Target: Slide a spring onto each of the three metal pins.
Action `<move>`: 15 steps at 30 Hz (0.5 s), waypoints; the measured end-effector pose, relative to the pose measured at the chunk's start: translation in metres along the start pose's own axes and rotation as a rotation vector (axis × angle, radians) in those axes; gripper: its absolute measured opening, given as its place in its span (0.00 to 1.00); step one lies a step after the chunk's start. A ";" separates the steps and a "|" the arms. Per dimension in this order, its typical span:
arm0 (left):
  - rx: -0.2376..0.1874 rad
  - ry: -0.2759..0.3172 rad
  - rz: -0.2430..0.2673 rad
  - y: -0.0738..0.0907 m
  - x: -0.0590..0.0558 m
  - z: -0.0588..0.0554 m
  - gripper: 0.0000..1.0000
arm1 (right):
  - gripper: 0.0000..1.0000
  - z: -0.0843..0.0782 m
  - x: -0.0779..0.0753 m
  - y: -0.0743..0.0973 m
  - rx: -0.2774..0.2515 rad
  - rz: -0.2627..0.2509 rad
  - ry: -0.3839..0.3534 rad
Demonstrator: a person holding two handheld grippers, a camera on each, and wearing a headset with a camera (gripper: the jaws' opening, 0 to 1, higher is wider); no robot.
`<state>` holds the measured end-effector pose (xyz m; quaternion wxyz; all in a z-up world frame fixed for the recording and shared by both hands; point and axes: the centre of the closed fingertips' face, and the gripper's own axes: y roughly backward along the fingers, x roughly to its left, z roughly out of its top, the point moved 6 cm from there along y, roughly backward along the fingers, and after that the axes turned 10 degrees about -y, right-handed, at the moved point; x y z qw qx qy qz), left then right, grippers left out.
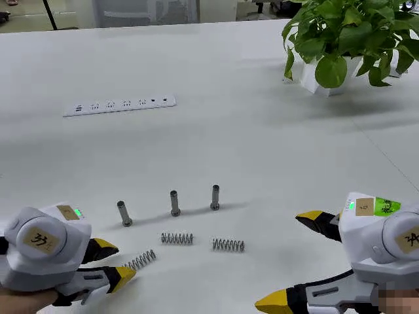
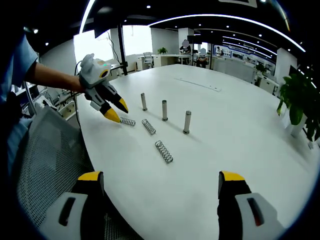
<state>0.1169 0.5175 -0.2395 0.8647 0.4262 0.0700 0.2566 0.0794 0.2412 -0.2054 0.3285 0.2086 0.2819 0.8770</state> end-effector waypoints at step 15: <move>0.101 -0.057 -0.055 -0.009 -0.008 0.000 0.19 | 0.96 -0.001 0.000 0.000 0.001 0.001 -0.003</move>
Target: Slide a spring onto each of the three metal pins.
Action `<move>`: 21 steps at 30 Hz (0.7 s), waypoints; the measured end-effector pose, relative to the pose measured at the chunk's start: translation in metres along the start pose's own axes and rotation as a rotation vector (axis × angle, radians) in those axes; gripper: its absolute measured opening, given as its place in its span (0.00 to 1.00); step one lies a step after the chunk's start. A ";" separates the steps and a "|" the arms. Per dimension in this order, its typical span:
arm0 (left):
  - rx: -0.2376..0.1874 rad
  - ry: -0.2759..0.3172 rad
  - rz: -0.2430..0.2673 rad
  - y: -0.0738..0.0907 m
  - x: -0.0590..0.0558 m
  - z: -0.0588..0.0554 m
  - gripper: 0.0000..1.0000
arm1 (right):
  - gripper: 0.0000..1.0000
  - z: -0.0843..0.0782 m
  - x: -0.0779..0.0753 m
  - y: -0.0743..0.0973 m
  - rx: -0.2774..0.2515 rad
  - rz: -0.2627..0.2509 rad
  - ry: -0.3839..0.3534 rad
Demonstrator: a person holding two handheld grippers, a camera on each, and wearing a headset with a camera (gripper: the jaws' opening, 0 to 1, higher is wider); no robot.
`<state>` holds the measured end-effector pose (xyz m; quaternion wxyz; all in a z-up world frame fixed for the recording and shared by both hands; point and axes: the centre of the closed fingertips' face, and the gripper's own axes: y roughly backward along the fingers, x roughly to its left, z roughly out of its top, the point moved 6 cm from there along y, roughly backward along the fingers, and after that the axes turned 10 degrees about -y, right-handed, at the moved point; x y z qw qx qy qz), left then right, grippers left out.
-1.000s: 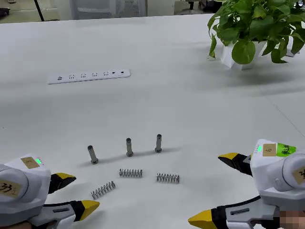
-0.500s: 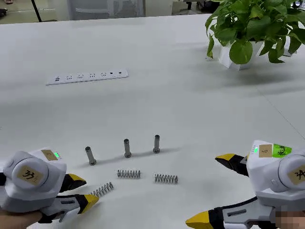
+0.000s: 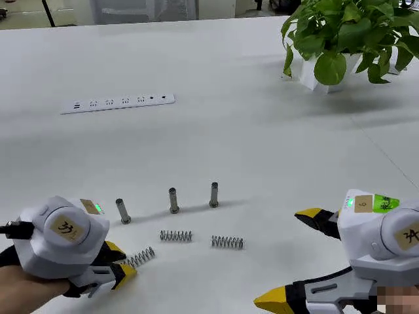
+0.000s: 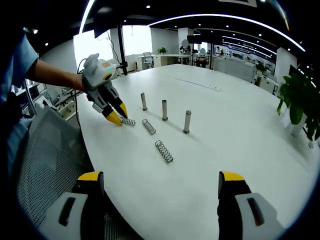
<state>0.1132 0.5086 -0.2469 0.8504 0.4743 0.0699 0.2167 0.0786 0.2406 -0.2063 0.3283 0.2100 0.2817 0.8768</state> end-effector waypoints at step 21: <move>0.143 -0.078 0.020 -0.003 -0.001 0.007 0.10 | 0.96 0.000 0.004 -0.002 0.004 0.006 0.005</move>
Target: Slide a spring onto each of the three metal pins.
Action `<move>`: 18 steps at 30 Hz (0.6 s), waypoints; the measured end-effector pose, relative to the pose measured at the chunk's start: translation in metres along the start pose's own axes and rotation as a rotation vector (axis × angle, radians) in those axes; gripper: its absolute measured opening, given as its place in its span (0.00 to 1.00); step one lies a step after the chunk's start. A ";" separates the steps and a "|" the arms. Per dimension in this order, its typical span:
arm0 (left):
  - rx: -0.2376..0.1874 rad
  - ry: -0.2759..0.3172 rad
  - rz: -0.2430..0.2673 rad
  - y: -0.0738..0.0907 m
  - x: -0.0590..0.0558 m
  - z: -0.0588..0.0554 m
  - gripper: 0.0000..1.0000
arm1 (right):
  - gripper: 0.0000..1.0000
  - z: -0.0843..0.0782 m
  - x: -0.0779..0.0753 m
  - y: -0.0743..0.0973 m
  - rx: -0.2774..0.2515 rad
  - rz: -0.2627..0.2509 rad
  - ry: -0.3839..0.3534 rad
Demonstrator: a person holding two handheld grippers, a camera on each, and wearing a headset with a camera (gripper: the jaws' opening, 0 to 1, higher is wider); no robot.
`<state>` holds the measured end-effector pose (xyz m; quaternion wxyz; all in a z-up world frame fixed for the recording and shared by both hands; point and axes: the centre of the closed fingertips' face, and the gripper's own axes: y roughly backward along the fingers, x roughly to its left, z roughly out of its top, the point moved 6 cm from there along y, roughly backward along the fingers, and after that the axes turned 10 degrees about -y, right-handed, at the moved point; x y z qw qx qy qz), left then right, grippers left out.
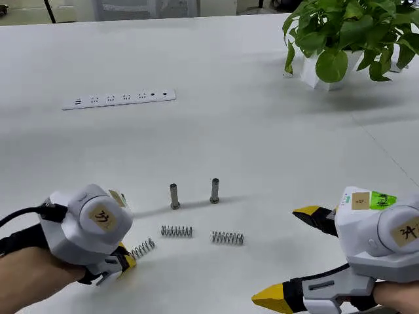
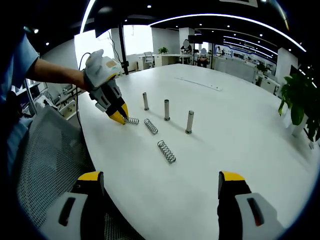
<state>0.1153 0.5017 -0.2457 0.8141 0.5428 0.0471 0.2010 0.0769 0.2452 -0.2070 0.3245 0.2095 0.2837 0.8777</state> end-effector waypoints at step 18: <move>-0.285 0.232 0.081 0.016 -0.003 0.005 0.10 | 0.95 0.006 0.004 -0.001 -0.016 0.013 -0.013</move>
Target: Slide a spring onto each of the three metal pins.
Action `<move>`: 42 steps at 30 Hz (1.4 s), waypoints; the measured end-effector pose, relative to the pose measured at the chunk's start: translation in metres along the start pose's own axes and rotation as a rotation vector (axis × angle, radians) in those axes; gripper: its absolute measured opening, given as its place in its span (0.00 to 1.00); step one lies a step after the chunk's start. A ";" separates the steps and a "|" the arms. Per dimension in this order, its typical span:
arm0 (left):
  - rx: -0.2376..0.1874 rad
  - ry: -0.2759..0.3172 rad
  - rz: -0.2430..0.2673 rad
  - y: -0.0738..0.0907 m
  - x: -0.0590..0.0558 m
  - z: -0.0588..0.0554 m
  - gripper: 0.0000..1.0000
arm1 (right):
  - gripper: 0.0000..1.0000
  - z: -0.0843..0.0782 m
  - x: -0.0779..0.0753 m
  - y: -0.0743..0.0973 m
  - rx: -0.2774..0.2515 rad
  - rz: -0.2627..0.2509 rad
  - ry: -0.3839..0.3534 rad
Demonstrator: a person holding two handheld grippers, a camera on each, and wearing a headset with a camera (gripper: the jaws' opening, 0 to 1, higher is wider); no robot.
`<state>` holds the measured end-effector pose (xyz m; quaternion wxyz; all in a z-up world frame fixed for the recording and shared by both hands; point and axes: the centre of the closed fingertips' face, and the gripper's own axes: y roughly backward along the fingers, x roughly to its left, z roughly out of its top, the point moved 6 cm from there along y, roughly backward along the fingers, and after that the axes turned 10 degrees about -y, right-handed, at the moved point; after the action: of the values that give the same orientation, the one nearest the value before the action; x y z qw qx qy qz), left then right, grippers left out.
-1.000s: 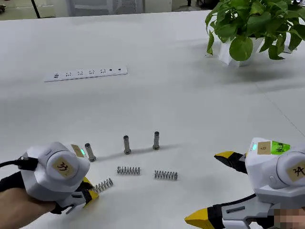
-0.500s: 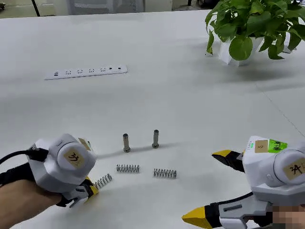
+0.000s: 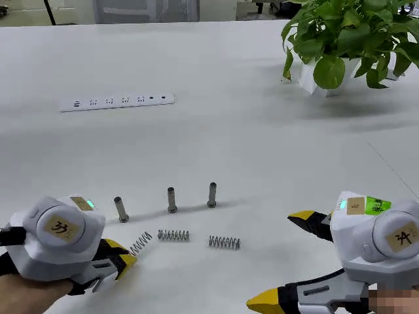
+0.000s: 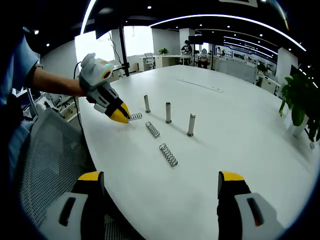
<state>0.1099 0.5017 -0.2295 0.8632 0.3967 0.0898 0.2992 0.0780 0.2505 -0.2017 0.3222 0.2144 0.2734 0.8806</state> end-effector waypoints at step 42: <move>-0.460 0.042 -0.103 0.014 -0.066 0.057 0.10 | 0.51 0.059 0.033 -0.015 -0.287 0.295 -0.413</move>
<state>0.0730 0.4336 -0.1865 0.9429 0.1782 0.0576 0.2754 0.0948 0.3027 -0.1593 0.2666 0.3787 0.0408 0.8854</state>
